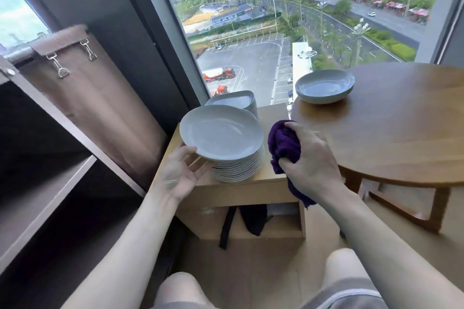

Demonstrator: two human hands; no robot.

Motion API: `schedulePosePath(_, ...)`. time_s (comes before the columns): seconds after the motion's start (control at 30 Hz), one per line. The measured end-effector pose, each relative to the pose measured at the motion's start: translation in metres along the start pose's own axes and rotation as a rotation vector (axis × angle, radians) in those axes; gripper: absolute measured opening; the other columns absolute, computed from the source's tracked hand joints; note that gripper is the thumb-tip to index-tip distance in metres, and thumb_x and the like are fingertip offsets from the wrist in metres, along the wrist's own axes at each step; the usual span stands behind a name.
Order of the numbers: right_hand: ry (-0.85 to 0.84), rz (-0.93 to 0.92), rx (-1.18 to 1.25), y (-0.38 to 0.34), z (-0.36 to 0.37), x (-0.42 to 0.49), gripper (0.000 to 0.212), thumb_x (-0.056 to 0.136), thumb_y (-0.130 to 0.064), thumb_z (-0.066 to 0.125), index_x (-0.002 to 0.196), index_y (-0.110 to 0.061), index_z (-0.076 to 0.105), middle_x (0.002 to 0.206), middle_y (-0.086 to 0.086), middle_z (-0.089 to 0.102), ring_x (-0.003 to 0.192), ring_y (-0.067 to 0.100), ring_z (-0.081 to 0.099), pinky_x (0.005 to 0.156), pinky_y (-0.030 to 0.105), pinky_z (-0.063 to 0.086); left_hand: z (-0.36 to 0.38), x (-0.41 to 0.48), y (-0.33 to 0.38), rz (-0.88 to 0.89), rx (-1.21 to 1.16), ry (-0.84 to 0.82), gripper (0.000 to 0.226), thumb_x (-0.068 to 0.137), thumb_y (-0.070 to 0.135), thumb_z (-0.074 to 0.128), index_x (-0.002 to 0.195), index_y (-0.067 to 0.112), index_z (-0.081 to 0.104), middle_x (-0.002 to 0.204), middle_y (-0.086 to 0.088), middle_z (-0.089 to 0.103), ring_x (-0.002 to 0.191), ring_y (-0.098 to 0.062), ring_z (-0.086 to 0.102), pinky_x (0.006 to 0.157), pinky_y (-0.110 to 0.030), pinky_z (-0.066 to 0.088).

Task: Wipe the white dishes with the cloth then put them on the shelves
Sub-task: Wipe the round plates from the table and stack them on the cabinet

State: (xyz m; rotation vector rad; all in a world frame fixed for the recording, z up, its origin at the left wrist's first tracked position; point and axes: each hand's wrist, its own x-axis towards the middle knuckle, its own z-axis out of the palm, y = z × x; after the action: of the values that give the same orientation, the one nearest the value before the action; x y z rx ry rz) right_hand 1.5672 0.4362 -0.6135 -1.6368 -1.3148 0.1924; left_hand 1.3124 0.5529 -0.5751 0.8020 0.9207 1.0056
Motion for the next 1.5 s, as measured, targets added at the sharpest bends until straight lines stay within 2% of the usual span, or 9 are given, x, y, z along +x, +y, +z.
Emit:
schedulePosePath(0.17,-0.046,0.039,0.033,0.008,0.006,-0.004,0.072,0.076,-0.017,0.076,0.143,-0.025,0.050,0.107,-0.013,0.047,0.118,0.024,0.048,0.093,0.028,0.039,0.012,0.030,0.002,0.026,-0.068,0.072,0.050,0.092,-0.002,0.058,0.142,0.002,0.058,0.113,-0.020,0.061,0.099,-0.033,0.067,0.077,-0.042,0.065)
schedulePosePath(0.33,-0.089,0.113,0.072,0.017,0.010,-0.005,0.070,0.078,-0.018,0.073,0.143,-0.027,0.050,0.094,-0.025,0.038,0.115,0.026,0.051,0.091,0.028,0.038,0.019,0.049,0.002,0.028,-0.049,0.101,0.047,0.093,-0.005,0.057,0.139,0.001,0.059,0.122,-0.024,0.061,0.108,-0.037,0.066,0.074,-0.043,0.065)
schedulePosePath(0.63,-0.086,0.147,0.073,0.024,0.014,-0.008,0.069,0.076,-0.020,0.075,0.141,-0.028,0.051,0.091,-0.029,0.034,0.102,0.015,0.042,0.087,0.028,0.036,0.012,0.060,0.007,0.089,0.211,0.156,0.051,0.096,-0.008,0.050,0.146,0.002,0.046,0.132,-0.026,0.061,0.102,-0.035,0.067,0.070,-0.041,0.065)
schedulePosePath(0.83,-0.099,0.156,0.067,0.028,0.014,-0.010,0.069,0.076,-0.020,0.075,0.140,-0.029,0.050,0.091,-0.029,0.035,0.102,0.014,0.042,0.087,0.029,0.038,0.008,0.065,0.012,0.086,0.447,0.231,0.040,0.094,-0.003,0.057,0.132,0.008,0.062,0.116,-0.008,0.071,0.091,-0.020,0.069,0.065,-0.030,0.064)
schedulePosePath(1.1,-0.126,0.197,0.058,0.032,0.010,-0.010,0.071,0.078,-0.019,0.076,0.142,-0.027,0.048,0.104,-0.007,0.046,0.111,0.024,0.050,0.089,0.034,0.045,-0.001,0.068,-0.002,-0.035,0.594,0.250,0.022,0.095,0.009,0.060,0.108,0.023,0.069,0.071,0.007,0.068,0.074,-0.016,0.058,0.055,-0.028,0.058)
schedulePosePath(1.2,-0.122,0.222,0.057,0.034,0.010,-0.009,0.072,0.078,-0.022,0.076,0.143,-0.030,0.047,0.110,-0.002,0.050,0.112,0.025,0.052,0.091,0.034,0.046,0.005,0.064,-0.006,-0.053,0.689,0.224,0.027,0.098,0.016,0.063,0.122,0.029,0.067,0.095,0.003,0.073,0.086,-0.016,0.067,0.055,-0.028,0.059)
schedulePosePath(1.33,-0.115,0.249,0.051,0.039,0.008,-0.007,0.072,0.077,-0.024,0.075,0.143,-0.031,0.047,0.119,0.006,0.057,0.113,0.026,0.054,0.095,0.040,0.051,0.017,0.047,-0.002,0.131,0.756,0.404,0.070,0.098,0.021,0.065,0.161,0.020,0.035,0.143,-0.004,0.054,0.099,-0.016,0.064,0.069,-0.034,0.063)
schedulePosePath(1.4,-0.094,0.245,0.043,0.042,0.004,-0.005,0.071,0.077,-0.023,0.075,0.143,-0.030,0.048,0.115,0.003,0.056,0.112,0.025,0.054,0.091,0.035,0.048,0.031,0.036,-0.001,0.315,0.821,0.429,0.062,0.098,0.021,0.063,0.156,0.021,0.042,0.130,-0.002,0.060,0.095,-0.017,0.064,0.079,-0.040,0.062)
schedulePosePath(1.5,-0.044,0.270,0.052,0.052,-0.007,0.005,0.069,0.077,-0.020,0.073,0.142,-0.029,0.050,0.116,0.003,0.058,0.112,0.024,0.053,0.090,0.030,0.043,0.074,0.026,-0.009,0.380,0.895,0.169,0.026,0.099,0.016,0.061,0.122,0.026,0.068,0.104,-0.004,0.066,0.081,-0.010,0.069,0.063,-0.027,0.060)
